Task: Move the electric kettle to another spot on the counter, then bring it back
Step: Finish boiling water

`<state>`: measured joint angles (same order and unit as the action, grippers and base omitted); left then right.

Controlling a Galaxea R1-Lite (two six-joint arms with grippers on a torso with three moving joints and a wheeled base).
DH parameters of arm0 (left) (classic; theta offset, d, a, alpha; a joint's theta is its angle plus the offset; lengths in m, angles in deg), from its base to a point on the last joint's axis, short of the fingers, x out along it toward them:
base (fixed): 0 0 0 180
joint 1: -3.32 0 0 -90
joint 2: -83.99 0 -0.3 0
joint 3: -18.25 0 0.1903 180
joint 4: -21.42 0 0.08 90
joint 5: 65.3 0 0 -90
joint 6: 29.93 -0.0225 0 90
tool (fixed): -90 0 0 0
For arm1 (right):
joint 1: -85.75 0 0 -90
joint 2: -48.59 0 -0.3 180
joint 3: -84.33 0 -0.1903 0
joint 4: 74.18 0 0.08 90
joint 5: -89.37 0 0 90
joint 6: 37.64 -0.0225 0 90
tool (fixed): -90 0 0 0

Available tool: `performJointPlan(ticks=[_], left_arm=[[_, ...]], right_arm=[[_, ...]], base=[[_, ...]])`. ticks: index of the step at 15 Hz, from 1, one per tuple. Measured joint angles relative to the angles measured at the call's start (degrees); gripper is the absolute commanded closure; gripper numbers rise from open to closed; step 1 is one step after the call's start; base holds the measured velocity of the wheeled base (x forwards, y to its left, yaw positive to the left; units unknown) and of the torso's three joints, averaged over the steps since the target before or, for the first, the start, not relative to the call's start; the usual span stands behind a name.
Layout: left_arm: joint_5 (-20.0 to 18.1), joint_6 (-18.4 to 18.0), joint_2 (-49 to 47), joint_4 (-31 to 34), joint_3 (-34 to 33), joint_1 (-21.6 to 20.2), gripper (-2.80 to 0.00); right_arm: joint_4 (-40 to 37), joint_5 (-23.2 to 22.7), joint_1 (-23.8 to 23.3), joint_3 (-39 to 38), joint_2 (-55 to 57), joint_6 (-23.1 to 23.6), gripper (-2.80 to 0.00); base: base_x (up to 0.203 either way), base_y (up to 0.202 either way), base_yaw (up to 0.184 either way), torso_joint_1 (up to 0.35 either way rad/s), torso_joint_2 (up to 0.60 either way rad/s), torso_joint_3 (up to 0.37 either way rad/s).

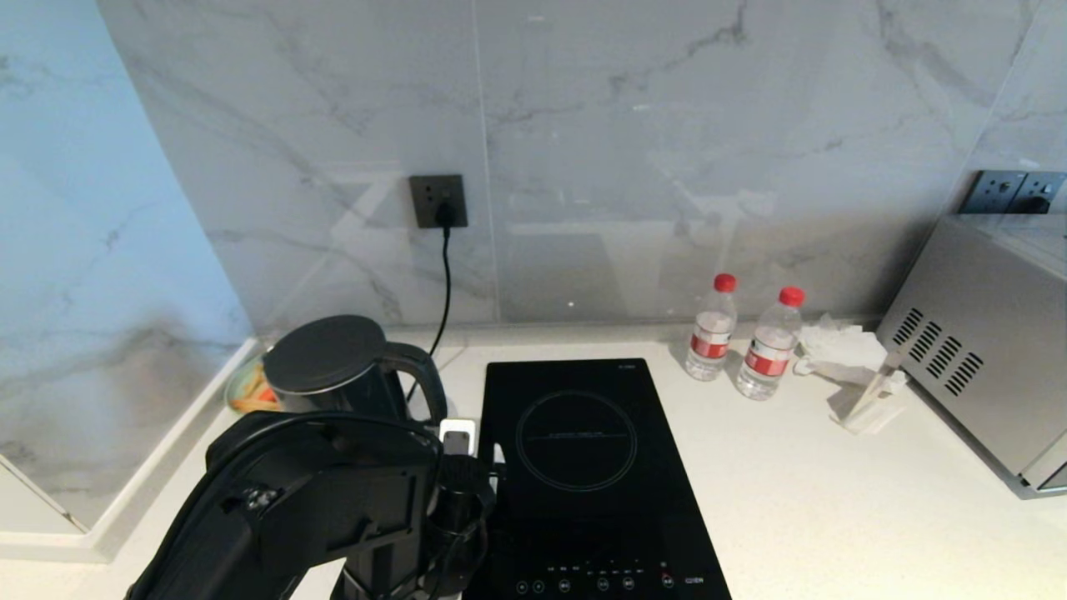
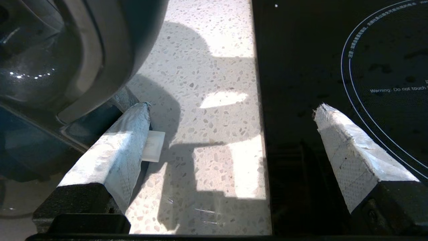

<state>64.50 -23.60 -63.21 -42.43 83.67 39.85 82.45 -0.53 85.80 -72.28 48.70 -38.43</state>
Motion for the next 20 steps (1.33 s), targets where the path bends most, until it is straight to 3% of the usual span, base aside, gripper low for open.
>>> performJointPlan(ticks=[13,20], left_arm=[[-0.1,0.2,2.3,0.1,-0.4,2.2,-2.80],[-1.0,0.4,4.8,0.1,-7.6,3.7,-2.80]], right_arm=[[0.0,0.0,0.0,0.0,0.0,0.0,0.00],[0.0,0.0,0.0,0.0,0.0,0.0,0.00]], base=[[0.000,0.000,0.000,0.000,0.00,0.000],[0.000,0.000,0.000,0.000,0.00,0.000]])
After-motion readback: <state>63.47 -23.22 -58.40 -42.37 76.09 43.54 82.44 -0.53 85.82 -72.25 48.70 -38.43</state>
